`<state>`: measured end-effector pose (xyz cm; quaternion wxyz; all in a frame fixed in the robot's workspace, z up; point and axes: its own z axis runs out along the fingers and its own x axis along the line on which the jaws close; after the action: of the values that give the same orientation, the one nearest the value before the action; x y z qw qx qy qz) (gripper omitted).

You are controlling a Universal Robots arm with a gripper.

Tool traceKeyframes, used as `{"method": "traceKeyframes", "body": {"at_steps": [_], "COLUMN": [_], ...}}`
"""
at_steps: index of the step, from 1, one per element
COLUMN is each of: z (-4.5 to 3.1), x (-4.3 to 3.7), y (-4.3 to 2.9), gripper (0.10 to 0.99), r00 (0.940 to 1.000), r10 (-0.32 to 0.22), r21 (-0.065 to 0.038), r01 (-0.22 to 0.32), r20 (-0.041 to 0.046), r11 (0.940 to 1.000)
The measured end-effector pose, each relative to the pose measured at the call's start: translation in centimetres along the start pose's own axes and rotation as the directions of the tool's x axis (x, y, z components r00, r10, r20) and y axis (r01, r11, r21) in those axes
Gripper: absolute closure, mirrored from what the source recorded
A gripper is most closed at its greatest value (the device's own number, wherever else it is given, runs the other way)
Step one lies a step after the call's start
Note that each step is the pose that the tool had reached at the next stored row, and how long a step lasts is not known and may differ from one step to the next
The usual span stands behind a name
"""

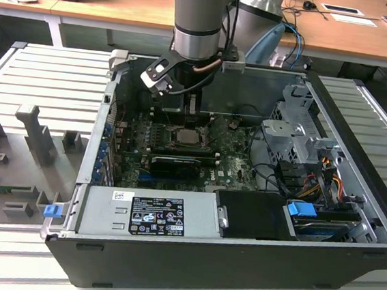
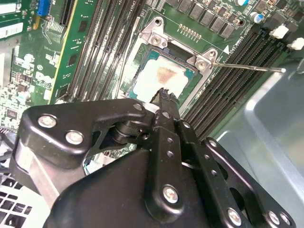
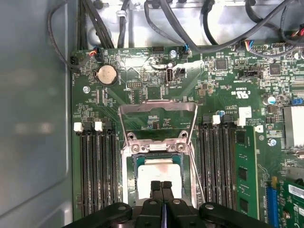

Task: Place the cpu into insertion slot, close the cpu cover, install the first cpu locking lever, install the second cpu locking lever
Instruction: 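Close the cpu cover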

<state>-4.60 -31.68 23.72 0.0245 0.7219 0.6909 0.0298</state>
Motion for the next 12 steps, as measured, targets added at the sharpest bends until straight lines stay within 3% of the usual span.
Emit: {"method": "traceKeyframes", "body": {"at_steps": [12], "z": [-0.64], "x": [0.01], "y": [0.05], "gripper": [0.980], "r00": [1.0000], "r10": [0.000], "r21": [0.000], "r01": [0.000], "r20": [-0.0002], "r11": [1.0000]}}
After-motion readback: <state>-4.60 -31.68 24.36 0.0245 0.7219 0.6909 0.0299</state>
